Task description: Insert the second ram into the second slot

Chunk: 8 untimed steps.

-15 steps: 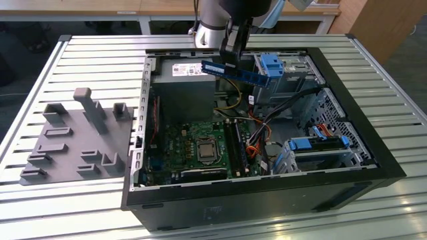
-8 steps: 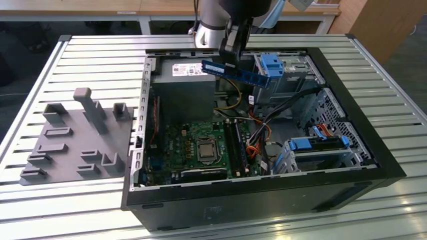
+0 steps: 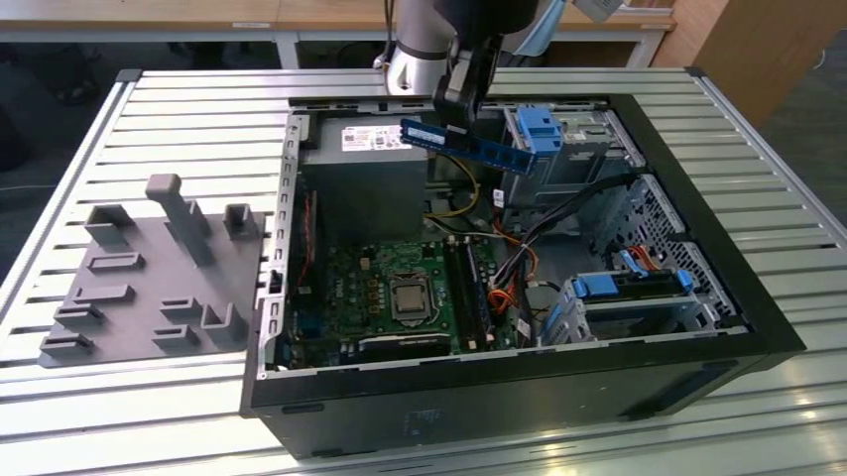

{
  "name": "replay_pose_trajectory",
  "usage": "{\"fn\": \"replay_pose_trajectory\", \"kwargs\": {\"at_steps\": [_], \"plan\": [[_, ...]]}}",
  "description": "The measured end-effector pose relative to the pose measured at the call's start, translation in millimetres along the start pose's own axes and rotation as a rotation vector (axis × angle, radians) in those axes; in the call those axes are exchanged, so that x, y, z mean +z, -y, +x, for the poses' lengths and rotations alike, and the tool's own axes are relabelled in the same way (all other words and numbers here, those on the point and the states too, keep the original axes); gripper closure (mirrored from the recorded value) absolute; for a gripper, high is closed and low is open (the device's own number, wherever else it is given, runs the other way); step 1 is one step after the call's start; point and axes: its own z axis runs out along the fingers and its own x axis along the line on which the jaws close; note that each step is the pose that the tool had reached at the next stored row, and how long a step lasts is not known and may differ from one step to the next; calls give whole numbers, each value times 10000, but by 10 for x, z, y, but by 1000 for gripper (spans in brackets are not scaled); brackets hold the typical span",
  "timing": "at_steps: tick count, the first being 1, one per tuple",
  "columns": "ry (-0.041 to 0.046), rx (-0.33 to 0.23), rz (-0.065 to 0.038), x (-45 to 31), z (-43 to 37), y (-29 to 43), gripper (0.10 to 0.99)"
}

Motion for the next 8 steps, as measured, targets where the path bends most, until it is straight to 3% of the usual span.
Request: {"fn": "replay_pose_trajectory", "kwargs": {"at_steps": [8], "plan": [[6, 153, 2, 1, 0, 0, 949]]}}
